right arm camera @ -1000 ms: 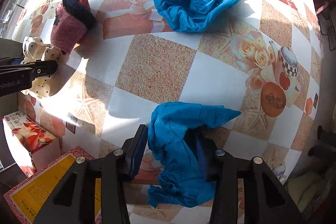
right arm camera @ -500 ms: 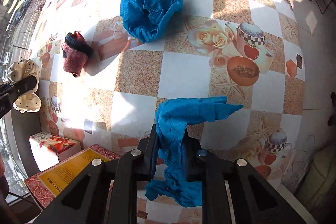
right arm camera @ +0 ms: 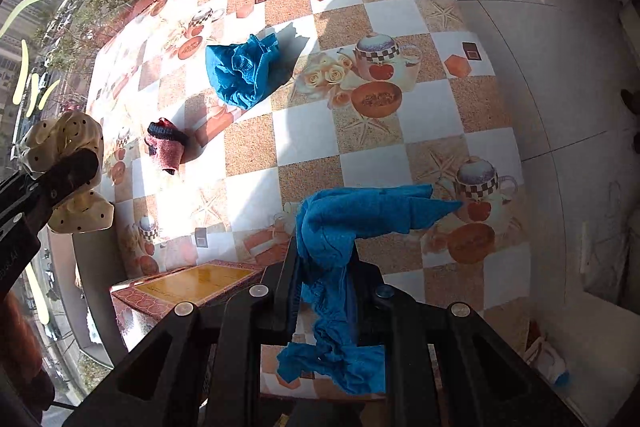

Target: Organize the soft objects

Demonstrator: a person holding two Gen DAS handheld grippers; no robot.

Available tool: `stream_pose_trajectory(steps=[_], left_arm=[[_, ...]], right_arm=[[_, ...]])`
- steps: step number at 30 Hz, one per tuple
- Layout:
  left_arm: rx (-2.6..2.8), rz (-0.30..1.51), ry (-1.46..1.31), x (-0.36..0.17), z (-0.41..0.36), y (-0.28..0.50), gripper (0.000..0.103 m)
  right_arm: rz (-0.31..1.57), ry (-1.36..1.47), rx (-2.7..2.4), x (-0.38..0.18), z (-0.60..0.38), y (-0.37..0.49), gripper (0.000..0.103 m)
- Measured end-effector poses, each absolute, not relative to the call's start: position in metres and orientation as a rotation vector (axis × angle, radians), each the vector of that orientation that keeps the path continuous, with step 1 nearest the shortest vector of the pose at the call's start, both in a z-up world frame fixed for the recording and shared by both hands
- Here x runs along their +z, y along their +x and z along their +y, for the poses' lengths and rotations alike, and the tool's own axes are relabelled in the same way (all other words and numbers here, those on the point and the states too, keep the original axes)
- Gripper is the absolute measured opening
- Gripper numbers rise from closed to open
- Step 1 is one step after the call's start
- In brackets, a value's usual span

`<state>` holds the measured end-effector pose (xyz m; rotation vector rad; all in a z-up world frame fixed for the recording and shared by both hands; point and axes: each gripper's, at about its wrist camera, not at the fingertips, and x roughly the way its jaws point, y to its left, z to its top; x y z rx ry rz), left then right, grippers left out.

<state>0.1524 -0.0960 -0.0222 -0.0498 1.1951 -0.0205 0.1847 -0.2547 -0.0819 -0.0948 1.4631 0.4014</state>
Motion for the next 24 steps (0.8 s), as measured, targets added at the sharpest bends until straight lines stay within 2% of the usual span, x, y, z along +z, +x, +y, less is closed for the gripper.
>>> stream_pose_trajectory(steps=[12,24], left_arm=[[-0.344,1.110,0.127,0.008,-0.195,0.111,0.020],[-0.466,1.083,0.189,0.014,-0.199,0.035,0.020]], right_arm=[[1.456,-0.019,0.251,-0.067,-0.306,0.140,0.020],[1.516,-0.076,0.241,-0.079,-0.305,0.083,0.020]])
